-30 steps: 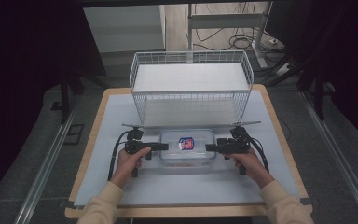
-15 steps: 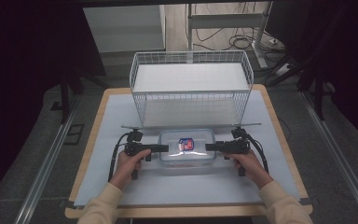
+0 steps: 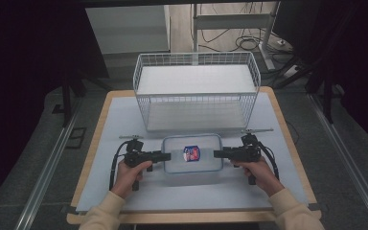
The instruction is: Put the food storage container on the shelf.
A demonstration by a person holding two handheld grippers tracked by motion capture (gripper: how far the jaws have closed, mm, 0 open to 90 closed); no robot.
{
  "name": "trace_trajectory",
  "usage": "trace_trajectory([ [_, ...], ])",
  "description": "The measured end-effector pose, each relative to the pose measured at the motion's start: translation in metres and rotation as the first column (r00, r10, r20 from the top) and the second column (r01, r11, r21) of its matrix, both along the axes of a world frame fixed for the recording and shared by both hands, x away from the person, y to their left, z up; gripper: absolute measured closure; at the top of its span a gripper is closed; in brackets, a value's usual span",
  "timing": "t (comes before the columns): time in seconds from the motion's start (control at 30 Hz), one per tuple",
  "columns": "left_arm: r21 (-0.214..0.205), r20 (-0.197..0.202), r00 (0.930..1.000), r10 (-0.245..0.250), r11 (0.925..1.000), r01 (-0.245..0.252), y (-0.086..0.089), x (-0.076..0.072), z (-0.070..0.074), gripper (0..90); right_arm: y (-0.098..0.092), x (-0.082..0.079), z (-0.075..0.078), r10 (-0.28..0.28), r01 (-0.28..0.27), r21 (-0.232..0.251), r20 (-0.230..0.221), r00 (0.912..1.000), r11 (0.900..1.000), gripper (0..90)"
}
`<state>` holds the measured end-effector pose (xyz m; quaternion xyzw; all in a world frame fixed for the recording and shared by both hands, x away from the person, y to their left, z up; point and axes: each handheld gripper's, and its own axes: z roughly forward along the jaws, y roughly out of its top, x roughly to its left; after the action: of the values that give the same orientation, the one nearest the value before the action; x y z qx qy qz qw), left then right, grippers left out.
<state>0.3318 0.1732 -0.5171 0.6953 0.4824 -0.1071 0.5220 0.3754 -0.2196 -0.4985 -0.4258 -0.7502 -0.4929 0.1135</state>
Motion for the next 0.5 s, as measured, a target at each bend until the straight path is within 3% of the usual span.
trace_trajectory([
  [0.5, -0.001, 0.028, 0.9994, 0.021, 0.9998, -0.021, -0.002, -0.0097, 0.0016, 47.1, -0.0036, -0.0052, 0.0016, -0.005, 0.005, 0.015, -0.011, 0.9999, 0.9999, 49.8],
])
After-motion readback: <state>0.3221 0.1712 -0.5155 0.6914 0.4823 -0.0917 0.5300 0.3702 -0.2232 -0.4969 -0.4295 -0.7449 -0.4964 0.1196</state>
